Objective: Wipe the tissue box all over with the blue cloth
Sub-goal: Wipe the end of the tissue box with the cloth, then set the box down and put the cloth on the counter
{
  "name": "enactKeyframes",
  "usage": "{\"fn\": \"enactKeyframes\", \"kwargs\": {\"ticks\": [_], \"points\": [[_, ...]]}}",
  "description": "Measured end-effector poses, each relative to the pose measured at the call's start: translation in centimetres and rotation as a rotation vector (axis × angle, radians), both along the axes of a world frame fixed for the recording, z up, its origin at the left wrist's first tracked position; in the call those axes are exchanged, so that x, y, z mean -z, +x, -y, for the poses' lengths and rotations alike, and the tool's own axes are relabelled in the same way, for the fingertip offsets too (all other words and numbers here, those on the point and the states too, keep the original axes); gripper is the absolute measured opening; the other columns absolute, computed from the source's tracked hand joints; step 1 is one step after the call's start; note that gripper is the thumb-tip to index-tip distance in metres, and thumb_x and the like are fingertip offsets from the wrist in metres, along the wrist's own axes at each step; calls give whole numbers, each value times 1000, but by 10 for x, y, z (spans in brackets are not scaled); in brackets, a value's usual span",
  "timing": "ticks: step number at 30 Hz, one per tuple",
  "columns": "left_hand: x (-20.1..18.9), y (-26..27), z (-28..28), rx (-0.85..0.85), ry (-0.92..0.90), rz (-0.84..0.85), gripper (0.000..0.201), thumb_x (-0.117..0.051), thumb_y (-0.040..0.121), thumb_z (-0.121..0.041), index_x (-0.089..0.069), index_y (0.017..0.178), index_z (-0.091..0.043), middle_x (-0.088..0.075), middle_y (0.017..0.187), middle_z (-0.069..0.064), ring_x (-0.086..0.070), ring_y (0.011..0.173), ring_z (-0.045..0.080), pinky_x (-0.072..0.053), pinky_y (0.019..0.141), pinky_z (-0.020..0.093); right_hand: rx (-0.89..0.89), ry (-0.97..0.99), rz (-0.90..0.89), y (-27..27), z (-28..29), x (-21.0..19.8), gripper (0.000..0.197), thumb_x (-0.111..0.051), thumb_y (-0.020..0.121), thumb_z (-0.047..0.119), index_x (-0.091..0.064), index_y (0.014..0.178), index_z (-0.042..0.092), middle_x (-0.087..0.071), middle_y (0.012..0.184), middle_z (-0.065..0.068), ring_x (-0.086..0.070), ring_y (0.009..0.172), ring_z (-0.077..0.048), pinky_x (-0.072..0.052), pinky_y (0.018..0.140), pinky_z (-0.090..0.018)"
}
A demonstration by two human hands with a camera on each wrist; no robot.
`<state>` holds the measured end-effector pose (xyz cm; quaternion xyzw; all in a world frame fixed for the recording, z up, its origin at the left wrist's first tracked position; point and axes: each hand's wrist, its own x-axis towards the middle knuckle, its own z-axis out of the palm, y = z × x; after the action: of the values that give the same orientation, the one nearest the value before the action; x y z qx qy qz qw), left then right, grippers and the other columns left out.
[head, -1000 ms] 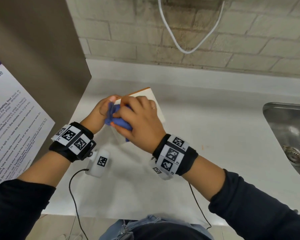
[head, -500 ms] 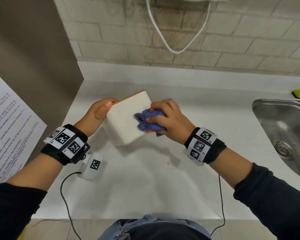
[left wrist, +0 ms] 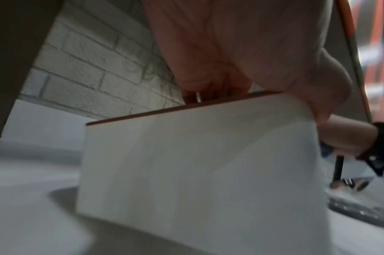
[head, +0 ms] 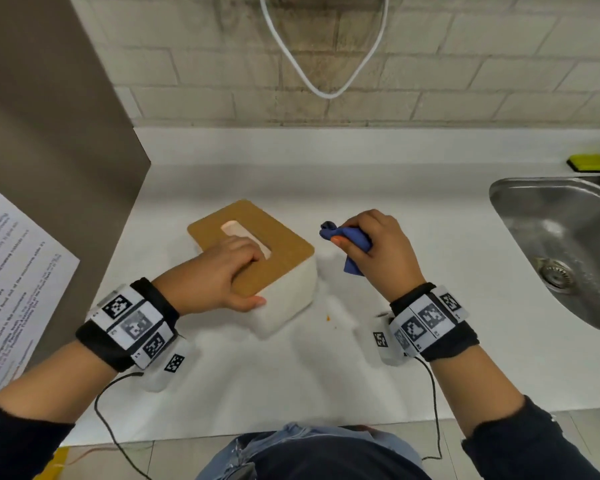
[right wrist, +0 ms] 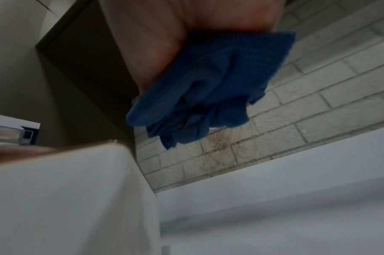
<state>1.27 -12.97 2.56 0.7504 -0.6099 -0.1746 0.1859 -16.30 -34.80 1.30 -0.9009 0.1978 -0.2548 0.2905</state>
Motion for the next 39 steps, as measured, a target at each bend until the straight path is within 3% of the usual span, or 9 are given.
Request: {"fn": "enactKeyframes", "kwargs": {"ticks": [3, 7, 10, 13, 16, 20, 25, 32, 39], "points": [[22, 2, -10, 67, 59, 62, 60, -62, 70, -53, -46, 119, -22, -48, 118, -8, -34, 109, 2, -30, 98, 21, 2, -28, -23, -5, -8, 5, 18, -65, 84, 37, -64, 87, 19, -62, 92, 2, -52, 86, -22, -46, 73, -38], [28, 14, -35, 68, 102, 116, 60, -55, 71, -45, -42, 127, -28, -37, 133, -13, -19, 119, -10, -4, 114, 22, -1, -31, -55, -7, -19, 14, 18, -66, 83, 37, -64, 86, 19, -62, 91, 1, -51, 83, -21, -47, 72, -39], [20, 17, -51, -52, 88, 186, 57, -43, 64, -43, -48, 119, -30, -41, 126, -15, -32, 125, 1, 14, 113, 21, -19, -16, -56, -7, -27, 23, 18, -66, 83, 36, -64, 86, 19, -63, 91, 2, -51, 82, -21, -47, 71, -39], [17, -1, -51, -288, 86, 343, 61, -38, 65, -62, -53, 113, -27, -53, 118, -7, -40, 121, 15, 0, 108, 27, -55, 4, -70, -4, -33, 31, 19, -64, 84, 39, -64, 87, 20, -62, 91, 3, -51, 82, -20, -47, 72, -39], [30, -32, -42, -498, 97, 424, 82, -42, 60, -81, -52, 115, -20, -54, 114, 0, -43, 114, 22, -13, 95, 34, -92, 10, -90, -1, -38, 38, 32, -52, 83, 52, -64, 87, 22, -62, 91, 4, -50, 81, -18, -46, 71, -37], [54, -47, -36, -629, 40, 392, 90, -42, 60, -79, -50, 120, -13, -56, 111, 9, -39, 109, 23, -19, 93, 36, -121, 28, -121, 3, -46, 44, 38, -46, 81, 56, -63, 88, 22, -61, 92, 4, -51, 82, -18, -46, 71, -36], [64, -45, -29, -613, -17, 428, 87, -38, 68, -70, -45, 130, -9, -58, 95, 14, -34, 98, 24, -21, 85, 37, -130, 53, -193, 5, -62, 52, 17, -63, 85, 36, -63, 89, 20, -61, 93, 2, -52, 86, -21, -47, 73, -38], [66, -60, -11, -642, -60, 317, 91, -40, 63, -69, -43, 133, -12, -57, 93, 11, -49, 96, 32, -32, 83, 45, 246, 195, -283, -44, -31, 66, 13, -60, 86, 26, -59, 91, 15, -59, 96, -3, -49, 92, -25, -45, 77, -41], [66, -65, -9, -670, -43, 314, 94, -36, 61, -71, -39, 135, -13, -55, 99, 19, -43, 101, 36, -32, 85, 48, 781, -47, -437, -135, 73, 61, 34, -59, 86, 32, -57, 106, 5, -54, 111, -20, -46, 104, -40, -42, 80, -48]]}}
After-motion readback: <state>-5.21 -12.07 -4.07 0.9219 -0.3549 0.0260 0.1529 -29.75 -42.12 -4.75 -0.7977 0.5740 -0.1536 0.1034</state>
